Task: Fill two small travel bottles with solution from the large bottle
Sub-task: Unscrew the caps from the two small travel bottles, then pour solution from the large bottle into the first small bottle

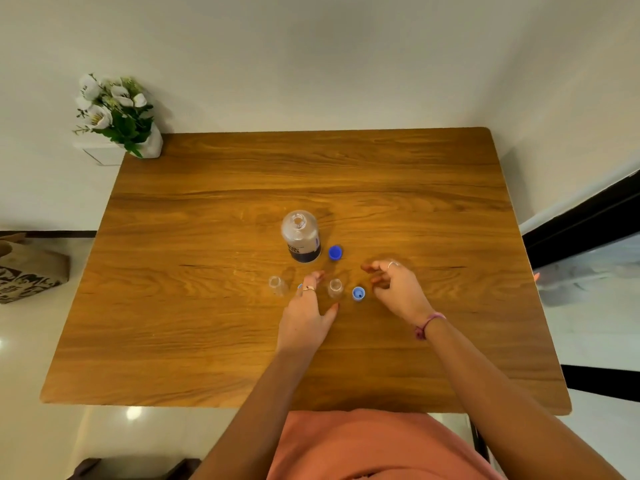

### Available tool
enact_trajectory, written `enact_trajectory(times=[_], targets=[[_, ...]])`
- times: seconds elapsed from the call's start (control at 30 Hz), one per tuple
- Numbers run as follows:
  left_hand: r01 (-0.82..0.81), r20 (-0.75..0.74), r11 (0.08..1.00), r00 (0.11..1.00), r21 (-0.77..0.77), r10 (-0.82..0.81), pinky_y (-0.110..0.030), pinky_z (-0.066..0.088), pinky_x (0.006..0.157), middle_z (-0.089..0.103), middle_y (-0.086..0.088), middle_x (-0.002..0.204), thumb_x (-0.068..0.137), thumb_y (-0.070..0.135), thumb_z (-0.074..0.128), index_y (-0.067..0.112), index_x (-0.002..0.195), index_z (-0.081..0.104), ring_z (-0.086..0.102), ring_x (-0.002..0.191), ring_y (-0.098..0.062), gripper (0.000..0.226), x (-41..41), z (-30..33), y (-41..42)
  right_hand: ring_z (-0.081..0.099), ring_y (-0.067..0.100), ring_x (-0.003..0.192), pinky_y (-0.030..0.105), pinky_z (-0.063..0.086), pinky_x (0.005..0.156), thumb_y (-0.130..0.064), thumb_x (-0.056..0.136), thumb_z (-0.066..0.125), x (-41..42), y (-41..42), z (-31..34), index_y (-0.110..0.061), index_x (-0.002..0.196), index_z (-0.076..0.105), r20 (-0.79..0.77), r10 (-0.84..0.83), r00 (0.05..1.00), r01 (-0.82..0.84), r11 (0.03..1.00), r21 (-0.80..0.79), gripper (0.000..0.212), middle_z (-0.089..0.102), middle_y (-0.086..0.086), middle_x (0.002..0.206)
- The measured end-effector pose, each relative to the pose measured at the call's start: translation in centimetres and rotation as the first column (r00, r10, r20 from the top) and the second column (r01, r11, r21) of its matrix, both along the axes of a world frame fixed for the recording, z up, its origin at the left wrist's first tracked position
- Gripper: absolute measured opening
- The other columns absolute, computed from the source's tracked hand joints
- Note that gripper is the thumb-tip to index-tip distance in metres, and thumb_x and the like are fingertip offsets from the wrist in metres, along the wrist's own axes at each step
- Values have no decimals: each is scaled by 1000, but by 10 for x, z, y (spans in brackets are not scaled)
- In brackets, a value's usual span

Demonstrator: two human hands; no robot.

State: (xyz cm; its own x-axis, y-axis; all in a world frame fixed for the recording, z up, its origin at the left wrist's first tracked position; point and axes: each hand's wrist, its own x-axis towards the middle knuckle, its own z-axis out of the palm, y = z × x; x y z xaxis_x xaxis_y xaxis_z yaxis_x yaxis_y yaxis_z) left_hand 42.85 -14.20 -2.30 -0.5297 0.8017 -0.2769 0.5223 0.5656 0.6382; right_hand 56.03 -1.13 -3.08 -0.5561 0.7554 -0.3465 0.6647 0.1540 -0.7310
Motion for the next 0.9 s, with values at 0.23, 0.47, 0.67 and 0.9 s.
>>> enact_trajectory(times=[0.23, 0.47, 0.67, 0.9], targets=[[-24, -125, 974, 991, 225, 54, -12, 36, 48, 48, 15, 87, 84, 30, 69, 18, 111, 56, 43, 53, -1, 32, -30, 23, -25, 59, 8, 102, 9, 45, 78, -12, 84, 67, -39, 19, 37, -18, 120, 58, -156, -53, 986, 66, 994, 84, 38, 61, -3, 115], [-241, 38, 946, 970, 215, 239, -40, 52, 65, 49, 4, 91, 80, 40, 72, 21, 108, 48, 47, 72, -10, 42, -81, 6, -45, 33, 14, 132, 41, 27, 110, -35, 67, 81, -80, 22, 44, -25, 142, 32, -21, 131, 991, -130, 990, 51, 91, 48, -10, 138], [-100, 130, 994, 986, -54, 106, -36, 44, 102, 48, -2, 134, 72, 37, 79, 12, 137, 37, 48, 120, -16, 82, -94, -14, -36, 27, 19, 136, 42, 21, 104, -46, 60, 82, -107, 12, 35, -32, 146, 20, 111, 159, 981, -169, 981, 92, 106, 41, -8, 145], [-105, 173, 993, 978, -56, 113, -31, 42, 103, 56, -2, 131, 80, 25, 74, 14, 134, 45, 51, 122, -15, 62, -95, -16, -19, 32, 21, 134, 40, 22, 111, -42, 62, 83, -122, 3, 32, -21, 144, 30, 51, 56, 997, -58, 997, 44, 99, 43, 2, 142]])
